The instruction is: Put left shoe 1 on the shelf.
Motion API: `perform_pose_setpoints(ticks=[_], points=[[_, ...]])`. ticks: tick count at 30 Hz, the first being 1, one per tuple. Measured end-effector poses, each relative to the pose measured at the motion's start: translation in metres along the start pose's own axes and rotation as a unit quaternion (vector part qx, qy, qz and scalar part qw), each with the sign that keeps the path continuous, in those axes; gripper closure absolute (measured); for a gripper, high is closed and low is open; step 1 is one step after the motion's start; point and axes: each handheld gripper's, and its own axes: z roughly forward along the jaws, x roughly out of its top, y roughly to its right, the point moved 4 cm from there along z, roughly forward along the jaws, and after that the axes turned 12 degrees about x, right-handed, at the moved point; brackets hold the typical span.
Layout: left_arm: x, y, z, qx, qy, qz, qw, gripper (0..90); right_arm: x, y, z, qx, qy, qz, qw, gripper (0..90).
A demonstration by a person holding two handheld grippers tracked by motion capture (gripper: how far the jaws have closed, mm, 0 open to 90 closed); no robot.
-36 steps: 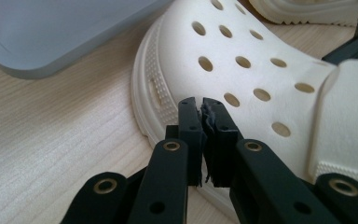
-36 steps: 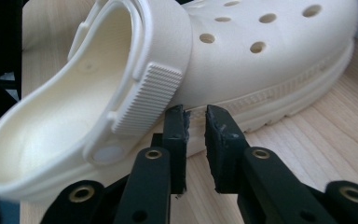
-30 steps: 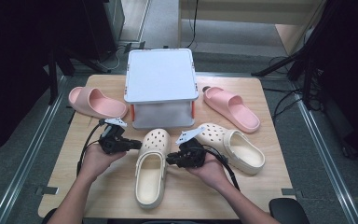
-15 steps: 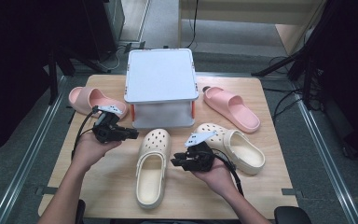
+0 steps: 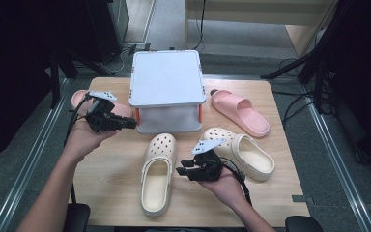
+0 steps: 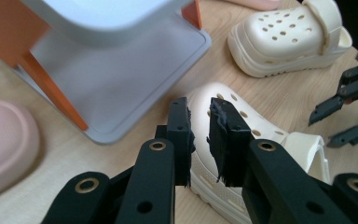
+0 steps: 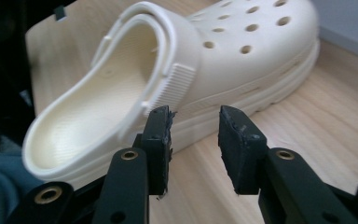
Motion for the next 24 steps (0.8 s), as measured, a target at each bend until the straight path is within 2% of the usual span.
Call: perform_pose_setpoints(ticks=[5, 12, 16, 18, 21, 24], points=[[0.014, -0.009, -0.008, 0.007, 0.001, 0.001, 1.0000, 79.7, 0.001, -0.004, 0.001, -0.005, 0.002, 0.021, 0.9998, 57.0], [0.046, -0.012, -0.012, 0.021, 0.012, 0.040, 0.9989, 82.4, 0.003, -0.013, 0.006, -0.031, 0.015, 0.038, 0.9987, 40.6], [0.061, -0.013, -0.004, 0.032, 0.012, 0.058, 0.9977, 83.6, 0.005, -0.016, 0.014, -0.040, 0.025, 0.054, 0.9974, 33.5], [0.067, -0.012, 0.002, 0.038, 0.013, 0.075, 0.9964, 83.8, 0.006, -0.017, 0.019, -0.048, 0.033, 0.065, 0.9961, 30.6], [0.071, -0.013, 0.009, 0.032, 0.014, 0.078, 0.9963, 84.0, 0.006, -0.016, 0.028, -0.045, 0.044, 0.085, 0.9944, 29.1], [0.069, -0.016, 0.017, 0.036, 0.009, 0.078, 0.9963, 84.2, 0.004, -0.017, 0.039, -0.059, 0.029, 0.085, 0.9941, 26.5]])
